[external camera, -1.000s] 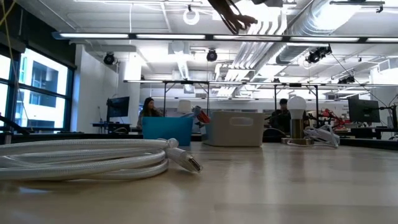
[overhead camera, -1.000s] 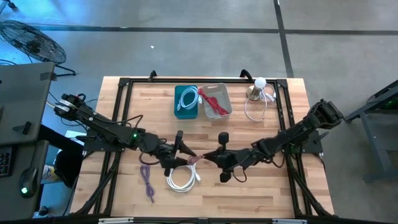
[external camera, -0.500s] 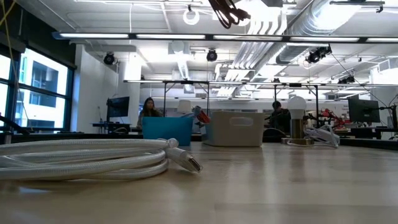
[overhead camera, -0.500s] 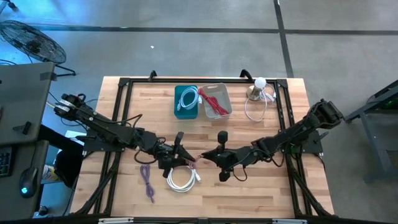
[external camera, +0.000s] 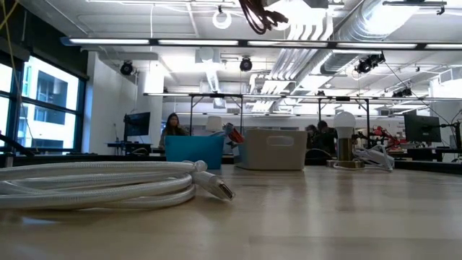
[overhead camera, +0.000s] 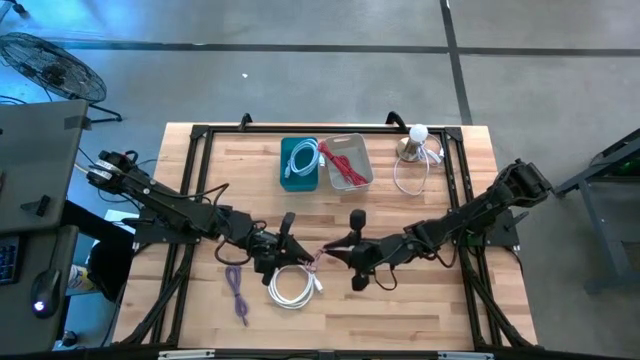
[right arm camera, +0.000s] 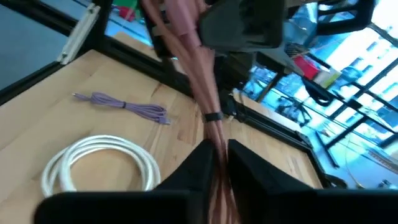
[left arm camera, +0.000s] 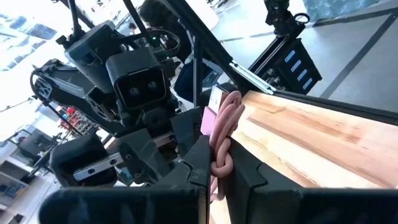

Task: Pick & Place USB Port
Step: Put the pink charger cable into the gray bin

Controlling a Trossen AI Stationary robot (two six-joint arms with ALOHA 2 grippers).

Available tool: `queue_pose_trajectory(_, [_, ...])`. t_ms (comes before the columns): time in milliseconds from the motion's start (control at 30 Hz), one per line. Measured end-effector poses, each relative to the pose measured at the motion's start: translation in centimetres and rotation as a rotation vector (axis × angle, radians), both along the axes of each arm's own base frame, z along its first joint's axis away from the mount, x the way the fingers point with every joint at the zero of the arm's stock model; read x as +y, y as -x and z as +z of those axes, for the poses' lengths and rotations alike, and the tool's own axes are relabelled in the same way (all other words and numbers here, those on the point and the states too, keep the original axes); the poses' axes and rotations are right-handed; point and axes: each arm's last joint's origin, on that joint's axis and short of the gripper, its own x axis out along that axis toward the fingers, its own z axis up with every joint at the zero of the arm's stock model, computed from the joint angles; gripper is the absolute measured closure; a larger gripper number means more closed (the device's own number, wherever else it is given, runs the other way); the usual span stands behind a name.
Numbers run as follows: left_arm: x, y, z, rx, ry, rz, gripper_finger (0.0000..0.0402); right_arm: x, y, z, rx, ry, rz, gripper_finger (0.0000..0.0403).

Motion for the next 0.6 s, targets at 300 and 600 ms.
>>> queue_pose_trajectory(300, [0.3,0.2,-0.1,0.014,-0.044,0.077,0.0387,1.3,1.0,0.6,-0.047,0.069,-0.145,0.0287])
queue_pose_trajectory(600, [0.8,1.2,1.6,-0.059,-0.065,0.093,0.0387,2.3,1.9,0.9,-0.046,0.08,-0.137,0.0273])
